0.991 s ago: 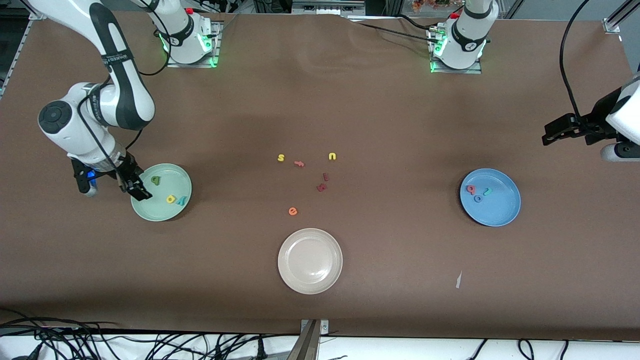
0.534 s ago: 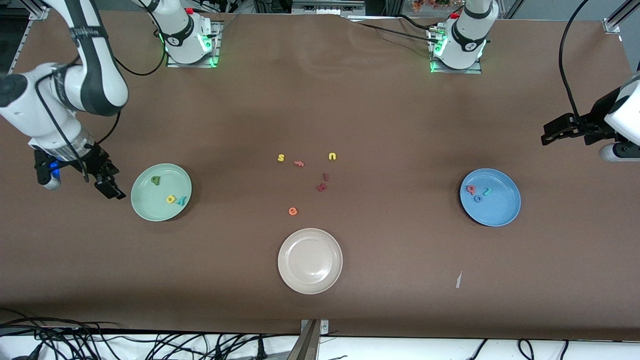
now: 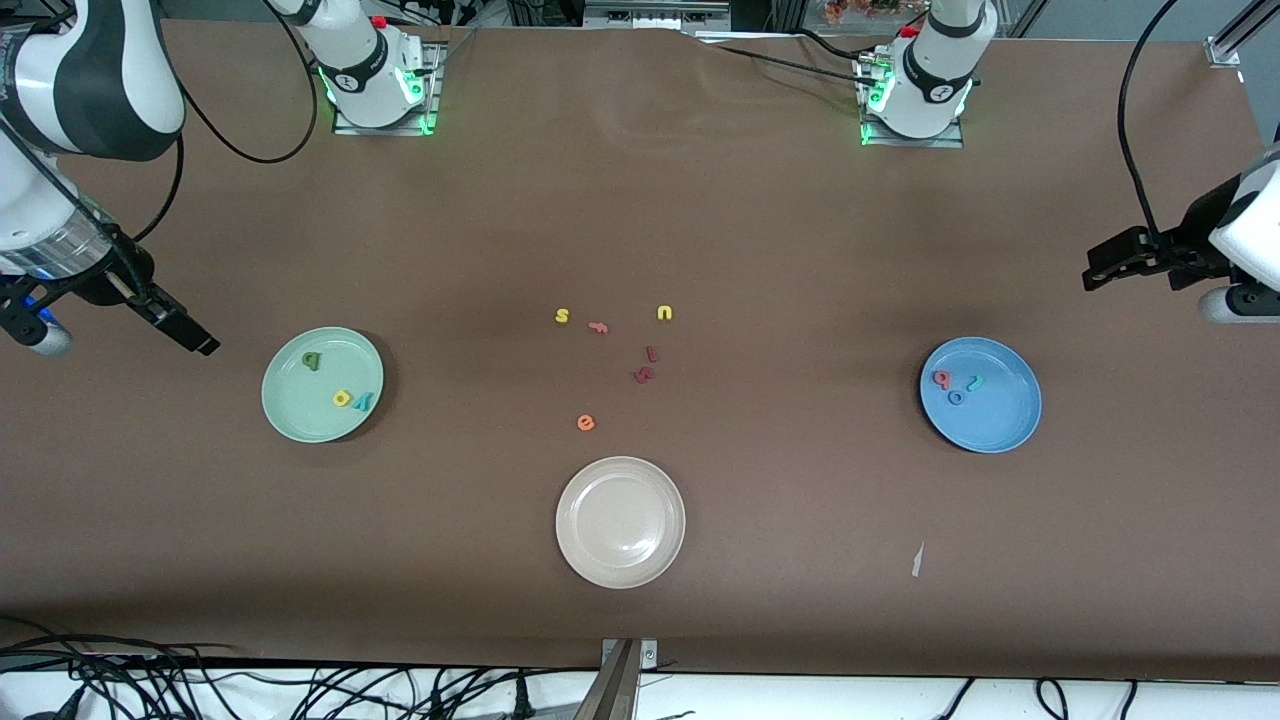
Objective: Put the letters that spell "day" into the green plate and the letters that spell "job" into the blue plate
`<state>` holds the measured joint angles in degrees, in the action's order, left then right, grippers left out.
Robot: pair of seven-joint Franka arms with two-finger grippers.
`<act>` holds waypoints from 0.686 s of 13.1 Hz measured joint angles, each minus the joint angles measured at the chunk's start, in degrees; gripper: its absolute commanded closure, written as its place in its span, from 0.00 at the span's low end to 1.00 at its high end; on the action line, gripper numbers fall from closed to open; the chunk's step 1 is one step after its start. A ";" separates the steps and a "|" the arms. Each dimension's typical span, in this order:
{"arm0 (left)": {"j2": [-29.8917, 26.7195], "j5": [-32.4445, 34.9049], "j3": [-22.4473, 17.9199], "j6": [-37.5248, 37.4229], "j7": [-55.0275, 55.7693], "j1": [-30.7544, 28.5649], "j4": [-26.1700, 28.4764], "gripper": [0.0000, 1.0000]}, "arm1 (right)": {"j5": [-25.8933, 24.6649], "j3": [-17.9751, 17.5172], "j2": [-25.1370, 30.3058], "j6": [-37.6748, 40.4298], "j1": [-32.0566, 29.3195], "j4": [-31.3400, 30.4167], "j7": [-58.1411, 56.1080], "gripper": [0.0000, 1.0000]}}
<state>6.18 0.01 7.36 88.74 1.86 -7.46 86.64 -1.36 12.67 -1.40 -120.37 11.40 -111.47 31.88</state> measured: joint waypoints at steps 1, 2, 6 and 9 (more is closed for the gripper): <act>0.00 0.00 0.00 0.00 0.00 0.00 0.00 0.00 | -2.68 -0.55 -0.03 1.47 0.00 0.47 -4.29 0.00; 0.00 0.00 -0.01 0.00 0.00 0.00 0.00 0.00 | -4.09 -0.86 -0.10 3.34 -0.01 1.00 -9.08 0.00; 0.00 0.00 -0.01 0.00 0.00 0.00 0.00 0.00 | 5.26 -0.88 -0.64 3.90 -1.45 2.71 -12.64 0.00; 0.00 0.00 -0.01 0.00 0.00 0.00 0.00 0.00 | 7.26 -0.85 -1.83 3.54 -2.73 2.96 -12.86 0.01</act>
<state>6.19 0.01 7.35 88.74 1.86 -7.46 86.65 5.90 11.82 -3.24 -116.83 8.67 -108.51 19.02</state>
